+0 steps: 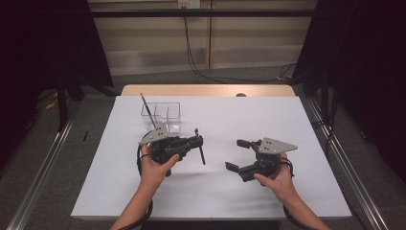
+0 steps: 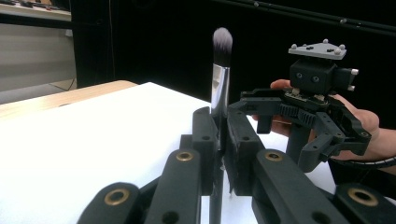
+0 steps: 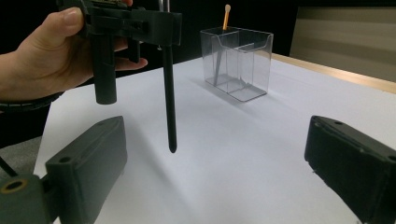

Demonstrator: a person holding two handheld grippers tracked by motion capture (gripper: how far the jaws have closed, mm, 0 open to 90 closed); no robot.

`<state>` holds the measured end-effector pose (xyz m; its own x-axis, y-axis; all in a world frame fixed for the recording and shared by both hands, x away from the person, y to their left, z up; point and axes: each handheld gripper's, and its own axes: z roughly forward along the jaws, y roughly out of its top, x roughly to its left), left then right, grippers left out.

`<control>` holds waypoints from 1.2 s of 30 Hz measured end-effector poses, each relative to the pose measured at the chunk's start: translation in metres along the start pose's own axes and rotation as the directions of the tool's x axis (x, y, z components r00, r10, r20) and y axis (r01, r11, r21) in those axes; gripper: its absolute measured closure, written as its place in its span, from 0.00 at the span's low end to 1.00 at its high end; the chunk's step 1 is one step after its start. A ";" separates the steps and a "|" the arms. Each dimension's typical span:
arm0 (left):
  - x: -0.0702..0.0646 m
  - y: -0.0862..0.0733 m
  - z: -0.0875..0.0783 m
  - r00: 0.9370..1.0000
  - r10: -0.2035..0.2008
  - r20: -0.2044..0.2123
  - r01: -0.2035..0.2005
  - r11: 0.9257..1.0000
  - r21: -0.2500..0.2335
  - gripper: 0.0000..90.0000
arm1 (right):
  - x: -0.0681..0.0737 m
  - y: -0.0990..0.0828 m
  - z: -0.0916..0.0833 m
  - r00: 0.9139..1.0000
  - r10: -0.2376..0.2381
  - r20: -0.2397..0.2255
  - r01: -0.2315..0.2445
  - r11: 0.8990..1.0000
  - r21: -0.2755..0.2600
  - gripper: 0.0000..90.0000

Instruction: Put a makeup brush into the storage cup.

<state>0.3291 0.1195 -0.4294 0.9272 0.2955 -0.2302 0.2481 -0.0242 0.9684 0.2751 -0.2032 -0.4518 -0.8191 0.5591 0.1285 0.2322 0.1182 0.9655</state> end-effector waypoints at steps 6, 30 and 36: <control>0.000 0.001 -0.002 1.000 0.004 -0.004 -0.004 1.000 -0.002 0.93 | -0.002 -0.001 -0.004 1.000 -0.004 0.004 0.003 1.000 0.008 0.05; 0.009 0.006 -0.012 0.999 0.008 -0.048 -0.008 1.000 0.002 0.93 | -0.007 -0.007 -0.028 0.999 -0.016 0.032 0.015 0.999 0.030 0.02; 0.011 0.007 -0.014 0.998 0.007 -0.056 -0.007 1.000 -0.003 0.93 | -0.011 -0.009 -0.038 0.998 -0.018 0.053 0.016 0.999 0.039 0.02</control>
<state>0.3368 0.1362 -0.4239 0.9119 0.3480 -0.2175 0.2405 -0.0238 0.9704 0.2621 -0.2417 -0.4537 -0.7943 0.5995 0.0986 0.2390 0.1590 0.9579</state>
